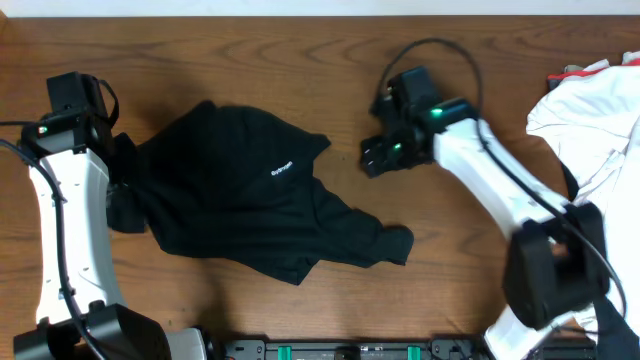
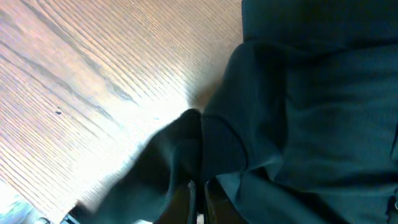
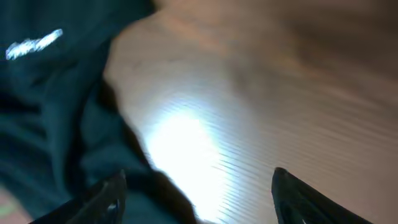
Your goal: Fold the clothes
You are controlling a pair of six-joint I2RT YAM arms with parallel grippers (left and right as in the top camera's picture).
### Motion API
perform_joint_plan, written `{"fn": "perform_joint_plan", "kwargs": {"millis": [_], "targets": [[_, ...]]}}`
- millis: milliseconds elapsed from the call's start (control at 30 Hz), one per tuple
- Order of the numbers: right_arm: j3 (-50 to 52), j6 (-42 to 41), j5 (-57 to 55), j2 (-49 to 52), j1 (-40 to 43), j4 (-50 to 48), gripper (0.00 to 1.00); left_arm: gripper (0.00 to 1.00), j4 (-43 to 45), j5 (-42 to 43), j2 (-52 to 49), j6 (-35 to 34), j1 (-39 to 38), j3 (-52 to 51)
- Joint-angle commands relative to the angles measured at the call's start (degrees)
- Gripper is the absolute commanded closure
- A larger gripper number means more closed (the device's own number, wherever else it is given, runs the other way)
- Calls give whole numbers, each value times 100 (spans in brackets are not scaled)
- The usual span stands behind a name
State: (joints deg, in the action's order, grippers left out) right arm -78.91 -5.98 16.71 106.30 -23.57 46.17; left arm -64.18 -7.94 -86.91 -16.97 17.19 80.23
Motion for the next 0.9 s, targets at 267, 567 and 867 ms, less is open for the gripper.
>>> {"fn": "perform_joint_plan", "kwargs": {"millis": [267, 567, 867], "targets": [[0, 175, 413, 844, -1611, -706, 34, 91, -33, -114, 0, -87, 9, -7], [-9, -192, -527, 1152, -2288, -739, 96, 90, -33, -114, 0, -70, 9, -7], [-446, 79, -2387, 149, -1469, -649, 99, 89, -28, -114, 0, -70, 9, -7]]}}
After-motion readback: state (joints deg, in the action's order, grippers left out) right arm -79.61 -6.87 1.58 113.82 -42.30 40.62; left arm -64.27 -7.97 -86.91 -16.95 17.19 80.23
